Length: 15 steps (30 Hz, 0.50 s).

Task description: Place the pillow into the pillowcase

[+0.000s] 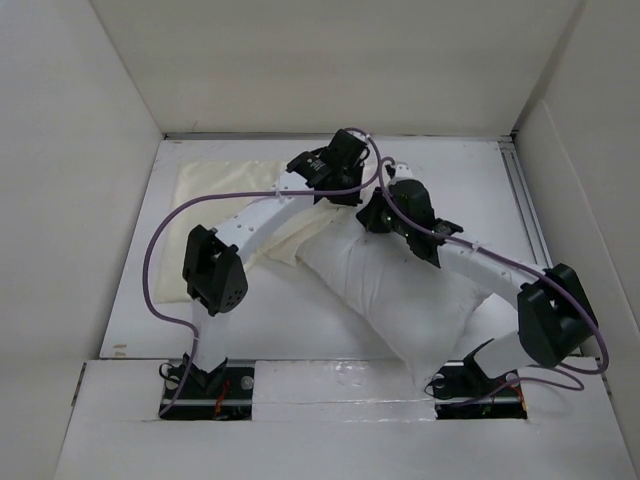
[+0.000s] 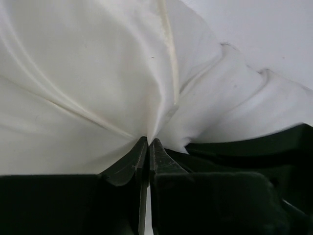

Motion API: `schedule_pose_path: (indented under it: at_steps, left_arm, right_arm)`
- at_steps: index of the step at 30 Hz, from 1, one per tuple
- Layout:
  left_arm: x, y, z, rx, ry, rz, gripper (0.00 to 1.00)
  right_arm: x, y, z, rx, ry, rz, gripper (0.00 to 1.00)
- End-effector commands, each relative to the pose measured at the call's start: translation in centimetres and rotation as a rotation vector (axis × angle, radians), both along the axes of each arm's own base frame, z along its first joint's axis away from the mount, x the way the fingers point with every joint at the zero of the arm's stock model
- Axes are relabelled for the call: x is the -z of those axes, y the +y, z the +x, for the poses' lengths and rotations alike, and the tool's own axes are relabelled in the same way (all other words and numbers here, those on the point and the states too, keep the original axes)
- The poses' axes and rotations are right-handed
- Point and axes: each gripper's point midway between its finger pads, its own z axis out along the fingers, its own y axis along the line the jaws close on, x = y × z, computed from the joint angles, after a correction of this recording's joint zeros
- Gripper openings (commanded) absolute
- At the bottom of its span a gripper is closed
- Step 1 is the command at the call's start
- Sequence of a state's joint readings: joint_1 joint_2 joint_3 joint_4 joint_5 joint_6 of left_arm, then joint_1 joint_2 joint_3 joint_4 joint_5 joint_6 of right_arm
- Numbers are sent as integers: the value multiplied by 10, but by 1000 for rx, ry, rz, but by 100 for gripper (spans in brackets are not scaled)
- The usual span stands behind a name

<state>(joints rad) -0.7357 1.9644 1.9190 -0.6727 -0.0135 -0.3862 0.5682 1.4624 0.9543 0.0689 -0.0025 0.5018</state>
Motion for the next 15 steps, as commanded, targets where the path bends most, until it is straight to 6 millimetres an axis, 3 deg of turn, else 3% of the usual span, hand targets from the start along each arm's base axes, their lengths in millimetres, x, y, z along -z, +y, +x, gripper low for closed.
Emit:
schedule_pose_path:
  at_steps: [1, 4, 8, 9, 11, 12, 13, 14, 15]
  left_arm:
    - [-80, -42, -44, 207, -69, -189, 0]
    - [-102, -46, -57, 260, -99, -228, 0]
    - [-105, -44, -72, 304, -90, -271, 0]
    - [-104, -46, -77, 325, -80, -287, 0]
    - [-97, -45, -86, 350, -60, -301, 0]
    - [-92, -46, -85, 350, -62, -302, 0]
    - [-84, -46, -85, 349, -51, -294, 0]
    - [-66, -42, -88, 345, -16, -268, 0]
    - [-52, -43, -88, 343, 4, -252, 0]
  right_arm:
    - [-52, 24, 20, -80, -139, 118, 0]
    - [-90, 23, 28, -70, -218, 161, 0]
    - [-127, 1, 32, 59, -283, 226, 0]
    - [-130, -8, 35, 115, -294, 236, 0]
    - [-118, -20, 33, 188, -271, 254, 0]
    - [-129, -26, 30, 227, -289, 319, 0]
    - [-126, -35, 30, 276, -295, 334, 0]
    - [-109, -41, 26, 297, -286, 320, 0]
    - [-115, -47, 21, 315, -302, 354, 0]
